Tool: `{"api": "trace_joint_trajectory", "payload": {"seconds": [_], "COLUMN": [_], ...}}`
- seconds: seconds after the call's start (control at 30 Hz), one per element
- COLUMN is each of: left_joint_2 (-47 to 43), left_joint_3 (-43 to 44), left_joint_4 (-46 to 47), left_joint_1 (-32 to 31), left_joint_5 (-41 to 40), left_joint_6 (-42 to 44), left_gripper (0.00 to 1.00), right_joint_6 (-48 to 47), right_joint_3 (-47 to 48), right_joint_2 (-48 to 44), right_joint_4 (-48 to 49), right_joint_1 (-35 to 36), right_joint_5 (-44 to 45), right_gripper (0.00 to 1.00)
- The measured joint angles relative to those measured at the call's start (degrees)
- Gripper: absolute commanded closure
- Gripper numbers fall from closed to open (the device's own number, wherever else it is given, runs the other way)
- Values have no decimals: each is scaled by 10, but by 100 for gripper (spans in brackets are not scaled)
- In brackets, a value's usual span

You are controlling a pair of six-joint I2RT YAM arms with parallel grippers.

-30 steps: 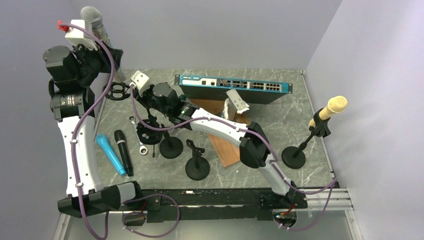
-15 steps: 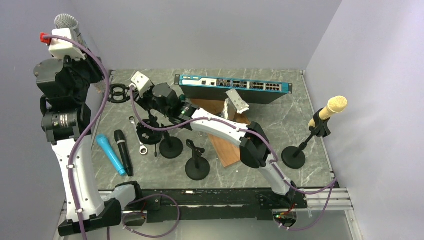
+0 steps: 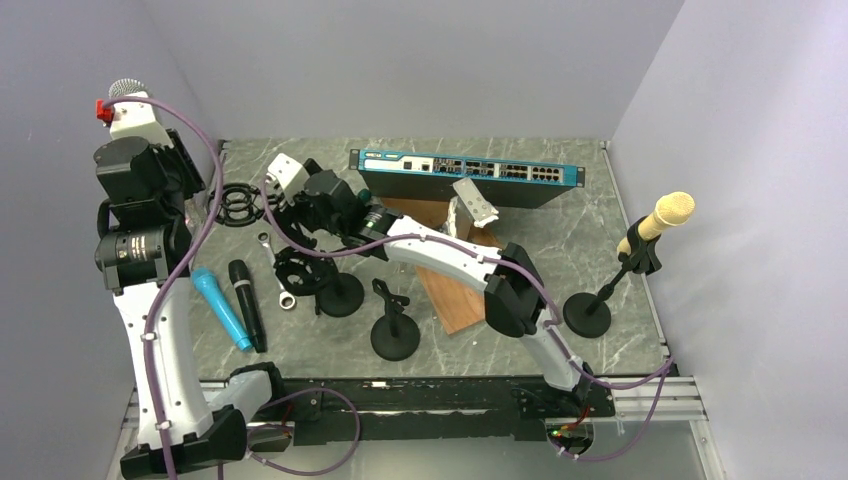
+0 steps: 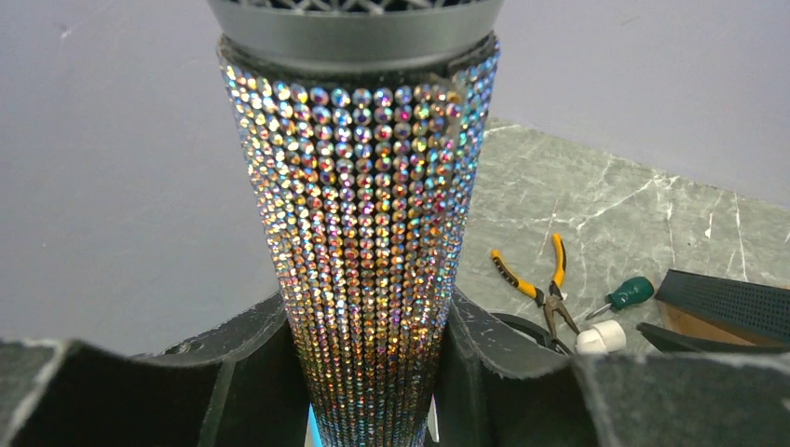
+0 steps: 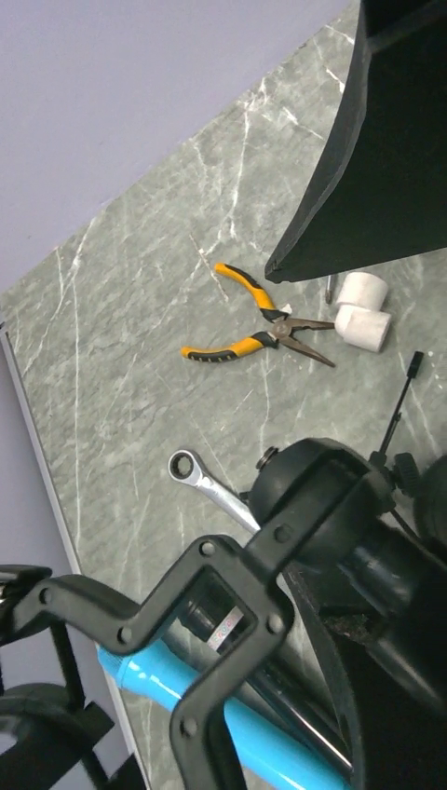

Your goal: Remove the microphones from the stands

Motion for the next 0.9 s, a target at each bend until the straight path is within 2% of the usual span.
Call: {"api": "trace_joint_trajectory", "payload": {"seconds": [0.23,0.47,0.67,0.9], "left_joint_2": [8,-9,-47,-25], "left_joint_3": [0,-3,-97,-186], "left_joint_4": [-23,-19,12,36], "left_joint_1": [35,51,92,150], "left_joint_5": [2,-32,-40,-25], "left_joint_6": [-23,-38,-66,-107], "left_gripper": [100,100,100,100], "right_joint_6": [23,54,74,89], "right_joint_3": [-4,-38,-107,-199], "right_joint_2": [-45,-123,-193,-282], "right_joint_4": [-32,-31,-22,-1], "right_joint_1": [-1,-8,-17,-34], "right_joint_5": [1,-17,-21,-19], "right_gripper": [0,0,0,0]}}
